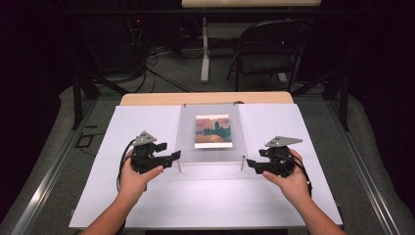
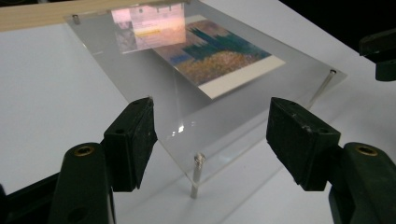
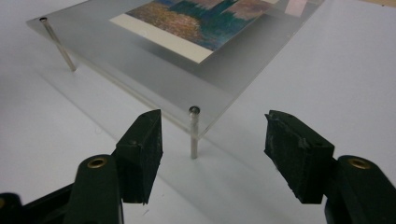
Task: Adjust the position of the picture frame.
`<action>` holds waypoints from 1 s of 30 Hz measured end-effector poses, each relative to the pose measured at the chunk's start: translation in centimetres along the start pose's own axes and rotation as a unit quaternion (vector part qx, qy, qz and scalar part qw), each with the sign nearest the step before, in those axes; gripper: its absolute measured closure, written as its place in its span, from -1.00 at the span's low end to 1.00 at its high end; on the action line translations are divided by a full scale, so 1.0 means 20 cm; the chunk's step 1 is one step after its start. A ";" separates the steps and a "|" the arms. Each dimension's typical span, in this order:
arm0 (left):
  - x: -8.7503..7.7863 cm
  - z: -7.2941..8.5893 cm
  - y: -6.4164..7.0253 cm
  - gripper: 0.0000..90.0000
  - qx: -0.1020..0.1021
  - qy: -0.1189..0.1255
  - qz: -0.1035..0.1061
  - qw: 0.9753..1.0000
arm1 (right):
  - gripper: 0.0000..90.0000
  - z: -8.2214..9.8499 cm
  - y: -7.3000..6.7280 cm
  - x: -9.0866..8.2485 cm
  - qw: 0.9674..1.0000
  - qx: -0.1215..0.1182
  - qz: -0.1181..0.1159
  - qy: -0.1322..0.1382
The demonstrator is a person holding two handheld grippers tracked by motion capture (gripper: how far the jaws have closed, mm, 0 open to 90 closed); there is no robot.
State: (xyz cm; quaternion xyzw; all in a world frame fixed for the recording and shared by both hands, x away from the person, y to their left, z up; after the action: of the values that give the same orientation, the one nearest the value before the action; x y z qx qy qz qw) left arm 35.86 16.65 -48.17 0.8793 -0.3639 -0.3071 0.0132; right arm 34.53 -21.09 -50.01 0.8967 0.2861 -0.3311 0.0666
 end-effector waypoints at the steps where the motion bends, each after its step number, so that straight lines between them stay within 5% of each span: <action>1: 0.00 -0.01 -0.01 -0.28 -0.002 0.002 0.000 1.000 | -0.19 -0.02 0.01 0.01 1.000 0.002 0.000 -0.001; 10: 0.04 -0.16 -0.11 -0.28 -0.024 0.013 -0.003 1.000 | -0.05 -0.15 0.09 0.07 1.000 0.023 -0.008 0.007; 14: 0.07 -0.21 -0.14 -0.27 -0.032 0.014 -0.007 0.999 | -0.05 -0.22 0.13 0.11 1.000 0.015 0.006 0.008; 20: 0.13 -0.27 -0.19 -0.22 -0.050 0.012 -0.018 0.999 | -0.07 -0.34 0.20 0.17 0.999 0.035 0.009 0.012; 30: 0.27 -0.32 -0.32 -0.13 -0.078 0.005 -0.041 0.996 | -0.07 -0.41 0.26 0.30 0.998 0.051 0.023 0.009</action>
State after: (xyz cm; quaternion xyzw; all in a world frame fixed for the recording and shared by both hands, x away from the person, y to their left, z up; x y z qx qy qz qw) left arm 46.42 16.62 -47.34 0.8912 -0.3029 -0.3300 0.0708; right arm 45.70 -20.11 -47.93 0.9081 0.2491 -0.3356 0.0254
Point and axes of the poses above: each handheld gripper's, and its own axes: x roughly forward along the jaws, z roughly out of its underside, y roughly to its right, the point moved 2 cm from there along x, roughly forward along the jaws, and after that the axes turned 3 degrees about z, right-handed, at the moved point
